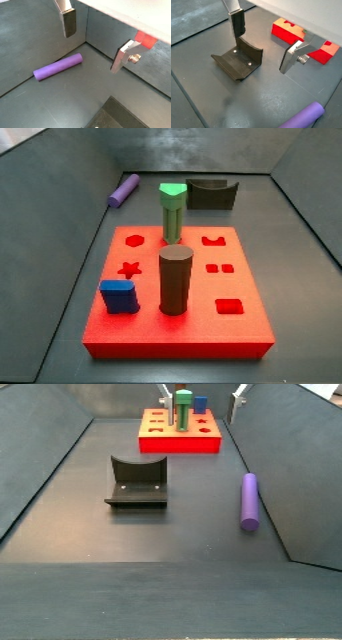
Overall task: Pick up the round object. Move up. Place the round object on the fixture. Regrasp the round object. Move to above the board. Insert the round object.
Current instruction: Pick up the round object.
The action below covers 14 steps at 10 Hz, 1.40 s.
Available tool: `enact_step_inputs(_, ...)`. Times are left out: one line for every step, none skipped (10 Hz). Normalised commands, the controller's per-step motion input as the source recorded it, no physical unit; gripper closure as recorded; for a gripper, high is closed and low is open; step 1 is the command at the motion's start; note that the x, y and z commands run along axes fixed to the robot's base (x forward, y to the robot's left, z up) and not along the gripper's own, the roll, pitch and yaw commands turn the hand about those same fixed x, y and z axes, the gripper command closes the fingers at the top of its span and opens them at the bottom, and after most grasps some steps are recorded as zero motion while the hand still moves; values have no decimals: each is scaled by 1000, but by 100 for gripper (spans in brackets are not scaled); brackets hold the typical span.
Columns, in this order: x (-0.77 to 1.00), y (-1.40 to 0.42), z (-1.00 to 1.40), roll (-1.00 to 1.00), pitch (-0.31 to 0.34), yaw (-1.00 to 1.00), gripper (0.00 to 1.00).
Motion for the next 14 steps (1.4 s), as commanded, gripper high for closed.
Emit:
enact_step_inputs(-546,134,-374,-116,-203,-234,0)
enact_step_inputs(-611,231,-857,-173,-20,-526,0)
enact_step_inputs(-594,320,-957,-136,0,-471,0)
enact_step_inputs(-397,337,-957,-137,-1,-303,0)
enact_step_inputs(-214,309,-943,-134,-26,-174,0)
enact_step_inputs(0,197,-791,-193,-83,-51,0)
enact_step_inputs(71,100,-651,-247,-123,0,0)
enact_step_inputs(100,43,-574,-274,-154,0,0)
enact_step_inputs(40,46,-609,-263,-149,-23,0)
enact_step_inputs(-114,214,-863,-167,-63,-191,0)
enact_step_inputs(-191,263,-940,-140,-41,-214,0)
enact_step_inputs(-180,283,-966,-121,-37,-197,0)
enact_step_inputs(-231,280,-1000,-104,-40,-214,0)
enact_step_inputs(-223,274,-1000,-103,-49,-217,0)
